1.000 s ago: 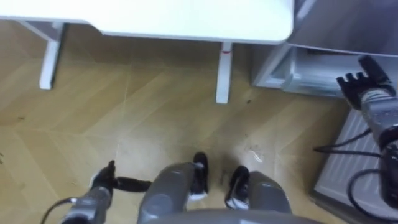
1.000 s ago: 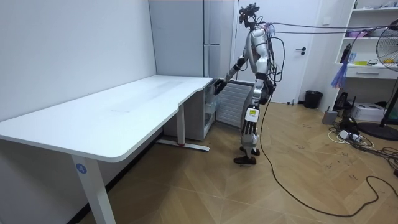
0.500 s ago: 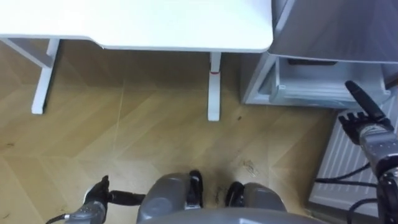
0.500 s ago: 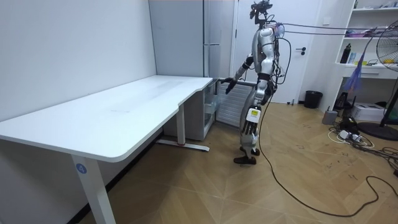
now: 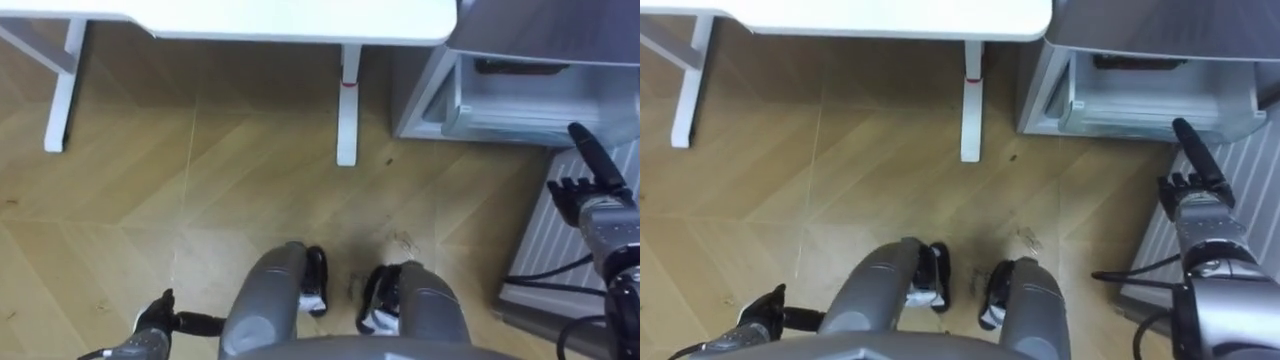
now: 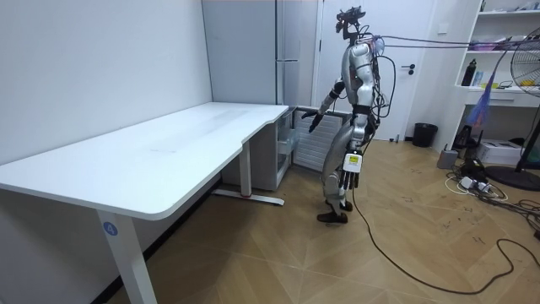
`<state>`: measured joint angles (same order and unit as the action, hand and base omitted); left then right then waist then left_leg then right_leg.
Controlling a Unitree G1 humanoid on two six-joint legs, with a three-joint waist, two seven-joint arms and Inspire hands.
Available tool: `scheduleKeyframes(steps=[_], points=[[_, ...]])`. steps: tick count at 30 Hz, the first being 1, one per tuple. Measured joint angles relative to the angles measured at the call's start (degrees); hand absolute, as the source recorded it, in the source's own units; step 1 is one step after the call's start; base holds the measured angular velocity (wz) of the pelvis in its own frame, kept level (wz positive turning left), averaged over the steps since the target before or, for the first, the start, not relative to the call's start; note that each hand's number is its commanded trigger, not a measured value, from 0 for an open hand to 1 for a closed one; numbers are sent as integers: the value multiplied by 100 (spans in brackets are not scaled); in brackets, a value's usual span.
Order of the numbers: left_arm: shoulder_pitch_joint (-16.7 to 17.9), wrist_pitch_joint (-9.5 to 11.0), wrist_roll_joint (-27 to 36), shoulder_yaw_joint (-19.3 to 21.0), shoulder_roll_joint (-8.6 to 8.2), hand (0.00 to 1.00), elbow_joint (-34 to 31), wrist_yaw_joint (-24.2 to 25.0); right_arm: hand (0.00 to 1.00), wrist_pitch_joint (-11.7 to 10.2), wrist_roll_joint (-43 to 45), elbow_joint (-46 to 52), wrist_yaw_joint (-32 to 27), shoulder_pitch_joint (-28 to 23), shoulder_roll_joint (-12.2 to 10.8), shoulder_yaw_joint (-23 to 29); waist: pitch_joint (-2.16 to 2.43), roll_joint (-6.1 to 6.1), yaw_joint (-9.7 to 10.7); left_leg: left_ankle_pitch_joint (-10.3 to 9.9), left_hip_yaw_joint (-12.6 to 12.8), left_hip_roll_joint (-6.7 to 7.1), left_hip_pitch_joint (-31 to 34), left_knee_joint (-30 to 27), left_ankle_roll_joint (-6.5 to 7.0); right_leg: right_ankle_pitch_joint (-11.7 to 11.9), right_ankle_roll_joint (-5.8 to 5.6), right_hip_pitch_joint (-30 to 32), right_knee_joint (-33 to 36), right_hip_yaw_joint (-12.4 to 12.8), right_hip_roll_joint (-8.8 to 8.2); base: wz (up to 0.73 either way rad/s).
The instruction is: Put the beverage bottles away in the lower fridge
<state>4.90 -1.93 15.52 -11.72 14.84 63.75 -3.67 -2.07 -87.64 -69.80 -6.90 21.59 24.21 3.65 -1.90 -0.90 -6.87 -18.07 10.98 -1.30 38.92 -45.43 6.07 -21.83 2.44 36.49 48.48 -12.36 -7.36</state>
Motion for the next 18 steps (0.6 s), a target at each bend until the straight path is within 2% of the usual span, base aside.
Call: scheduleKeyframes(steps=[5,8,12,18], points=[[37,-56,-67,7,26,0,-147,-24,0,1,19,100,41,249,73,-3,-26,-35,-1,-340,19,-6,644,-879,35,-411,30,679,965,81,-169,3],[81,-55,-20,13,107,0,-340,-64,0,2,-7,154,182,511,245,-46,-55,-92,-5,-569,11,-36,1161,-1537,42,-682,75,1188,1642,123,-251,5],[90,-60,4,6,209,0,-406,-81,0,-18,-40,356,274,737,348,-202,-62,-144,-6,-681,-12,-73,1655,-2004,41,-839,146,1658,2127,126,-305,5],[163,-68,7,17,250,0,-560,-92,0,-52,-204,577,337,1146,423,-248,-59,-180,-30,-748,-41,-96,2300,-2513,14,-980,239,2284,2681,120,-418,6]])
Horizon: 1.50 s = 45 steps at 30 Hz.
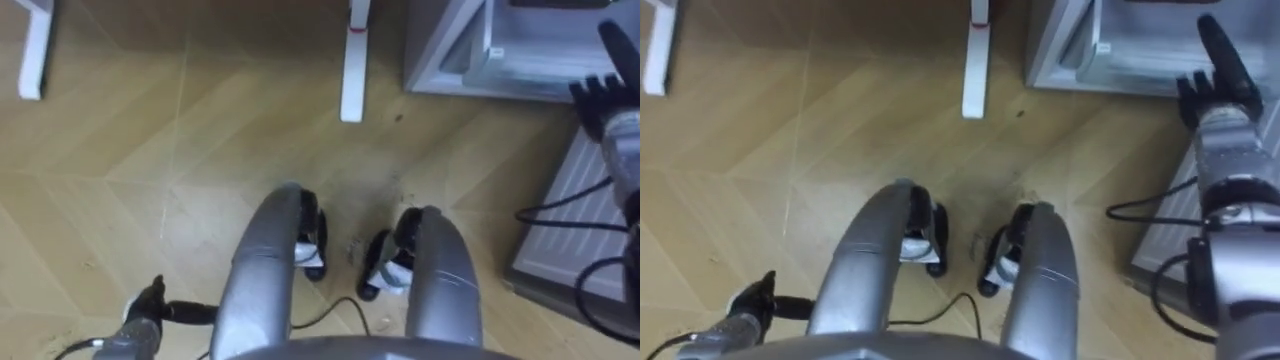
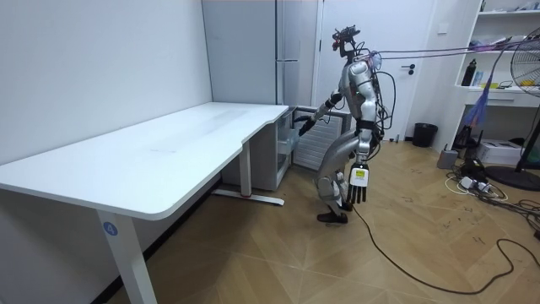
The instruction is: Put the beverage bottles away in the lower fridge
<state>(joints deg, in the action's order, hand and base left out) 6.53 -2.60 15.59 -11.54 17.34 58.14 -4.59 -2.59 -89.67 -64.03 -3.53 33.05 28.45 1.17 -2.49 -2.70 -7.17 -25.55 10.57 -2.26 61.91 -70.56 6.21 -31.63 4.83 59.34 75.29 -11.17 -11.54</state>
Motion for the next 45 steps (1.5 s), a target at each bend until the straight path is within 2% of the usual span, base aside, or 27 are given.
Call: scheduleKeyframes(steps=[1,6,13,17,23,27,28,31,36,41,45], points=[[102,1,0,0,18,0,-142,-5,0,0,-2,117,-10,19,26,-2,5,-24,7,-1,3,-5,140,-61,-2,-2,4,138,55,1,0,-6],[132,-30,-5,-7,24,0,-264,-4,0,-36,0,385,-20,75,70,-6,5,-71,52,3,-5,-15,521,-291,-1,-9,72,526,292,0,-52,-3],[223,-5,-3,-38,143,0,-312,89,0,-171,40,437,-118,228,164,-218,2,-76,30,-5,42,10,685,-418,17,-14,34,758,477,118,-81,-1],[303,8,5,-15,205,0,-391,67,0,-175,-11,754,-224,243,165,-222,1,-66,19,-5,50,32,760,-447,17,-11,41,879,539,170,-65,-6],[341,9,50,-22,221,0,-570,73,0,-422,-32,1042,-405,313,155,-286,7,-28,-132,9,33,34,793,-397,-20,-40,157,914,536,124,-79,1],[446,6,65,-66,221,0,-642,74,0,-593,-210,1042,-408,386,116,-403,-3,6,-204,-21,-13,-8,751,-389,-101,-86,292,847,516,49,-62,3],[485,5,64,-119,220,0,-656,81,0,-644,-230,1036,-408,385,92,-436,-22,43,-229,-31,-43,-8,696,-383,-121,-99,329,771,502,18,-58,0],[568,6,56,-165,226,0,-656,98,0,-740,-245,1035,-406,386,47,-437,-26,69,-265,-29,-87,-4,613,-326,-199,-130,372,674,452,-22,-46,5],[699,6,44,-229,250,0,-772,102,0,-831,-241,1051,-388,390,-17,-439,-26,69,-276,0,-164,-4,601,-295,-285,-167,469,617,432,-106,-50,7],[953,57,47,-227,420,0,-1217,110,0,-859,-244,1158,-397,407,-17,-444,-18,82,-295,62,-244,-11,620,-168,-378,-140,549,563,302,-225,-55,5],[976,60,52,-238,441,0,-1217,140,0,-919,-244,1158,-397,412,-16,-443,-20,115,-373,101,-303,-6,550,-99,-402,-125,581,481,214,-300,-45,1]])
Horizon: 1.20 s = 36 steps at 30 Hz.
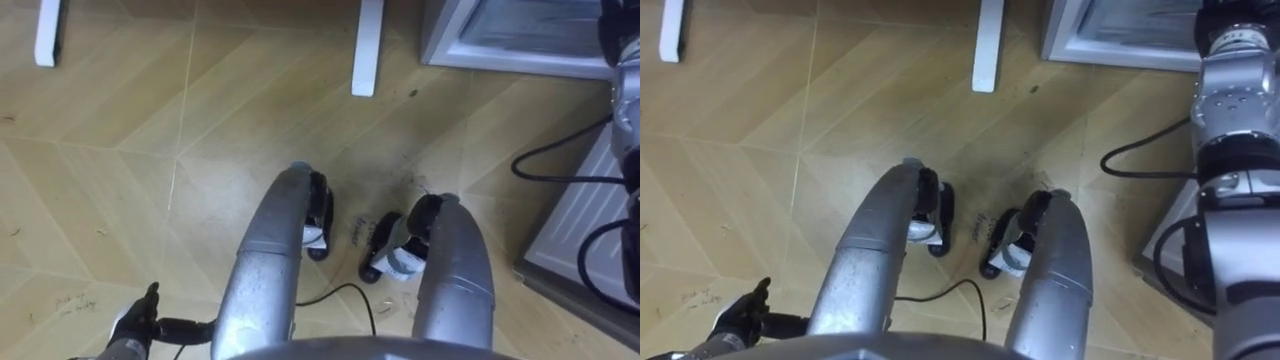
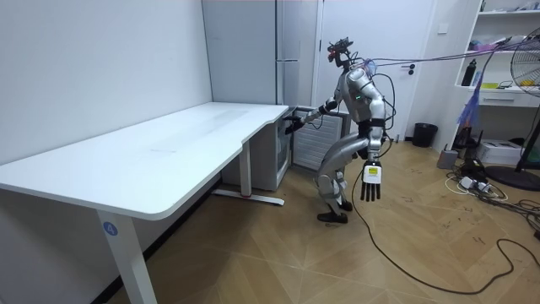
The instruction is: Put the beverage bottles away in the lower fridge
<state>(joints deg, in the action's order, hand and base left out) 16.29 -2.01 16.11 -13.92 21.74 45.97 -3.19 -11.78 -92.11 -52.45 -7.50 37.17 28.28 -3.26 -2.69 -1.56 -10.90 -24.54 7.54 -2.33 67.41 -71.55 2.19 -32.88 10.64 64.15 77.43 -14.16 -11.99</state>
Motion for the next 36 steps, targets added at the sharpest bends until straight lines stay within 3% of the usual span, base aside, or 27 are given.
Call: scheduleKeyframes(steps=[5,8,10,16,24,27,36], points=[[88,0,1,-55,2,0,-49,70,0,-68,-9,83,4,11,-1,-12,8,32,-76,36,-10,7,-50,88,-42,8,27,-46,-58,-23,-2,0],[202,-11,-2,-55,3,0,-194,128,0,-71,-30,139,85,12,-50,-8,-11,78,-116,27,-24,10,-85,106,-79,-1,40,-107,-78,-45,-7,0],[300,-14,2,-55,10,0,-331,136,0,-72,-30,139,89,12,-79,-8,5,112,-135,33,3,11,-118,134,-88,-7,37,-127,-80,-44,-39,0],[461,-41,11,-59,25,0,-434,126,0,-30,-49,134,85,10,-112,-6,4,112,-128,62,26,13,-234,213,-118,-11,60,-225,-117,-69,-79,1],[453,-49,1,-111,29,0,-447,112,0,315,-1,-204,262,0,-109,-81,-12,126,-66,77,-46,-19,-598,416,-147,11,52,-666,-396,-198,-32,0],[408,-42,0,-89,30,0,-405,145,0,507,58,-490,594,-16,-108,-127,-50,65,-38,111,-27,-27,-849,646,-155,68,26,-899,-634,-207,18,-4],[-57,-22,0,72,17,0,334,278,0,938,1569,-1622,1735,-325,67,-293,-51,57,138,295,-54,-83,-1805,1546,-106,327,-184,-1986,-1780,-436,218,3]])
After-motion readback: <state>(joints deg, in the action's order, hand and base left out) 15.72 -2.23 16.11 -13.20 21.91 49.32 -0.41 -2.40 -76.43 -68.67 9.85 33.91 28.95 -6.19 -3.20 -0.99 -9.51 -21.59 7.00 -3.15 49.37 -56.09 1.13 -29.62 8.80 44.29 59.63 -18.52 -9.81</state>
